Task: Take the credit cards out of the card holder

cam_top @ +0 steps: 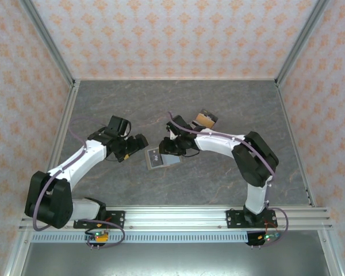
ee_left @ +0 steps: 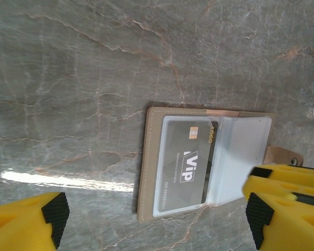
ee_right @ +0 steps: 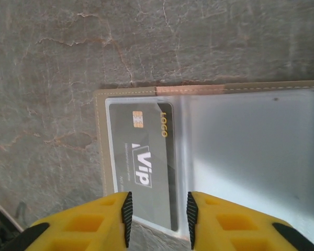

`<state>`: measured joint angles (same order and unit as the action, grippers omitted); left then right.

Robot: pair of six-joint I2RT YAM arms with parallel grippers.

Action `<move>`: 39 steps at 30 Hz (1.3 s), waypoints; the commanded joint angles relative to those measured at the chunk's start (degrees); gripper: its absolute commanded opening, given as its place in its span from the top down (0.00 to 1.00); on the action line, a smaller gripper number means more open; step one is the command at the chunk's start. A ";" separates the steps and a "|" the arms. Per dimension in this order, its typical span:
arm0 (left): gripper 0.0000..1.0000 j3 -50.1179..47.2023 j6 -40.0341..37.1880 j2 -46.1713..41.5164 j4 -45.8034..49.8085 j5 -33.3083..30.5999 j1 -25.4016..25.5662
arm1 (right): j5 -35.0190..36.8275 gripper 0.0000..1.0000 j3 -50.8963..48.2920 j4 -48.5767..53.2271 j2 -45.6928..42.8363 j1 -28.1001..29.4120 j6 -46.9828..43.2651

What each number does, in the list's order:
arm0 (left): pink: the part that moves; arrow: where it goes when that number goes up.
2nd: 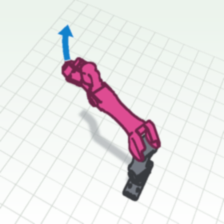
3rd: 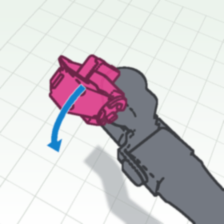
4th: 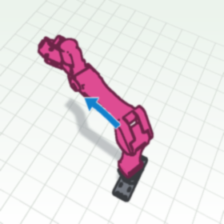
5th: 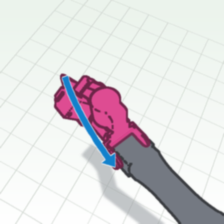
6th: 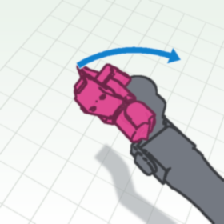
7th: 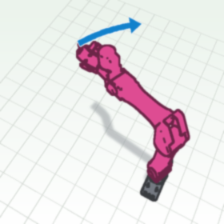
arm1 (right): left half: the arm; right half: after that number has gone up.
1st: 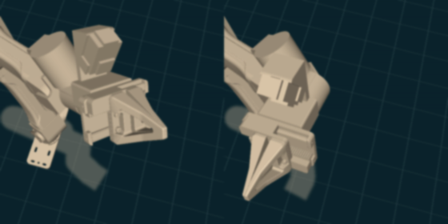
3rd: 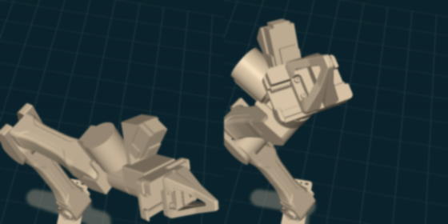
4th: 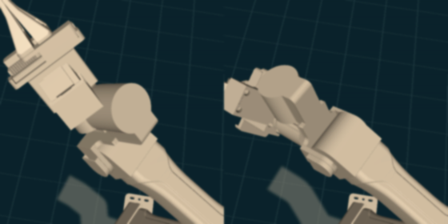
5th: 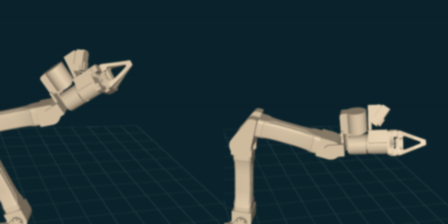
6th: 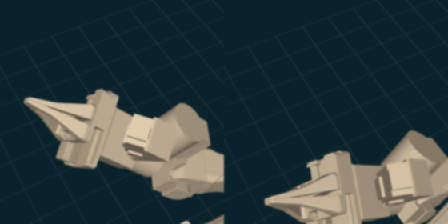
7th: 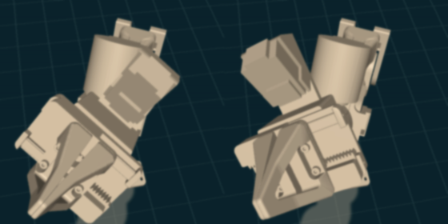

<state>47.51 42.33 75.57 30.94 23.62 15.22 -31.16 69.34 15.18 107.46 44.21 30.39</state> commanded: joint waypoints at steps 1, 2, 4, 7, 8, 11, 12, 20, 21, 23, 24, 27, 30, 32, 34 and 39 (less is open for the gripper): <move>0.13 -1.17 1.15 1.40 -3.39 2.30 -0.19 | -2.85 0.68 1.50 -3.44 2.75 -0.06 2.75; 0.14 -1.29 1.17 1.80 -3.75 2.59 -0.10 | -2.25 0.69 1.57 -3.28 3.20 -0.08 2.79; 0.17 -1.53 1.35 2.35 -4.49 3.07 0.15 | -1.01 0.70 1.71 -2.69 3.88 -0.08 2.79; 0.25 -1.83 1.66 3.54 -5.59 3.61 0.63 | -0.65 0.73 2.01 -2.35 5.00 -0.08 2.74; 0.29 -1.90 1.78 4.09 -6.15 3.99 0.84 | -0.81 0.75 1.98 -2.36 5.33 -0.08 2.94; 0.43 -1.78 1.97 5.64 -7.64 4.67 1.94 | -0.77 0.80 1.68 -2.68 5.74 -0.02 3.23; 0.47 -1.59 1.99 6.18 -7.85 4.56 2.31 | -0.62 0.81 1.58 -2.69 5.74 -0.08 3.34; 0.68 -0.17 1.40 11.71 -8.04 2.98 4.63 | 0.64 0.85 0.83 -2.80 5.66 -0.08 3.95; 0.70 -0.15 1.36 12.19 -8.14 3.06 4.77 | 0.66 0.86 0.77 -2.84 5.66 -0.08 3.98; 0.74 -0.54 1.59 13.12 -9.66 4.54 4.90 | 0.75 0.86 0.69 -2.83 5.66 -0.08 4.00; 0.76 -0.62 1.69 13.51 -10.23 4.93 4.86 | 0.75 0.86 0.71 -2.80 5.66 -0.08 4.10; 0.76 -0.54 1.70 14.66 -10.34 4.71 4.99 | 0.83 0.86 0.53 -2.79 5.66 -0.08 4.06; 0.78 -0.48 1.78 15.41 -10.97 5.04 4.99 | 0.92 0.86 0.31 -2.93 5.63 -0.09 4.10; 0.79 -0.48 1.71 15.74 -10.98 5.04 4.99 | 0.92 0.86 0.26 -2.98 5.63 -0.17 4.15; 0.80 -0.48 1.63 15.91 -10.92 4.90 5.00 | 0.88 0.86 0.17 -2.97 5.73 -0.17 4.13; 0.81 -0.64 1.63 16.83 -11.26 5.01 5.08 | 0.66 0.85 0.27 -3.05 5.90 -0.17 4.06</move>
<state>46.35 44.34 91.31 20.88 28.18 19.90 -31.90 69.84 13.17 112.46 44.21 33.89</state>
